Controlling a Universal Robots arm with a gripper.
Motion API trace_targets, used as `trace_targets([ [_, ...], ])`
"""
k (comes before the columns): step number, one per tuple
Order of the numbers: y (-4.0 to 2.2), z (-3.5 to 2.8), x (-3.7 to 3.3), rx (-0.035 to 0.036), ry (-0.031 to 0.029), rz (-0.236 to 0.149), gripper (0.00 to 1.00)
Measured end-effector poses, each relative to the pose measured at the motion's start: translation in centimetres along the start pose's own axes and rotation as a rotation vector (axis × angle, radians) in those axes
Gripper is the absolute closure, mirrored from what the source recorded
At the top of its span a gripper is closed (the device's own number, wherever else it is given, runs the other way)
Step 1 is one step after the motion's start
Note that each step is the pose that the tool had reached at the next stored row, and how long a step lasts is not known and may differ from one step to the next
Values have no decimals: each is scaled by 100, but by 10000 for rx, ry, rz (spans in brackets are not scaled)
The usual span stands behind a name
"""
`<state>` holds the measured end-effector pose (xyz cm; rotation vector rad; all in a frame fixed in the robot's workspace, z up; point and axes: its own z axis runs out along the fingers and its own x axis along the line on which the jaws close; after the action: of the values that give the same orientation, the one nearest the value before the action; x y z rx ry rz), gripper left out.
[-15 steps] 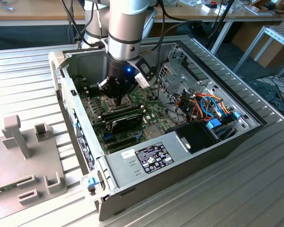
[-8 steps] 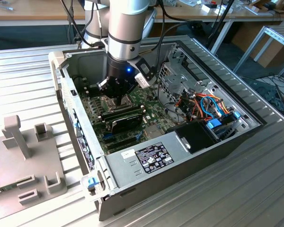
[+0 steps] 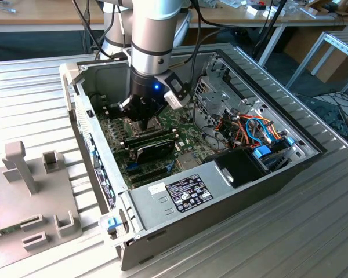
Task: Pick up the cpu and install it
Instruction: 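Install the second cpu locking lever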
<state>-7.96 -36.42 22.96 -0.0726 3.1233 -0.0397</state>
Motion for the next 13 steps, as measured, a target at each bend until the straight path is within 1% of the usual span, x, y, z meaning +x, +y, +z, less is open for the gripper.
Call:
trace_targets([
  [2,2,18,30,0,1,1,89],
  [7,4,42,60,0,1,3,89],
  [13,5,57,74,1,0,6,89],
])
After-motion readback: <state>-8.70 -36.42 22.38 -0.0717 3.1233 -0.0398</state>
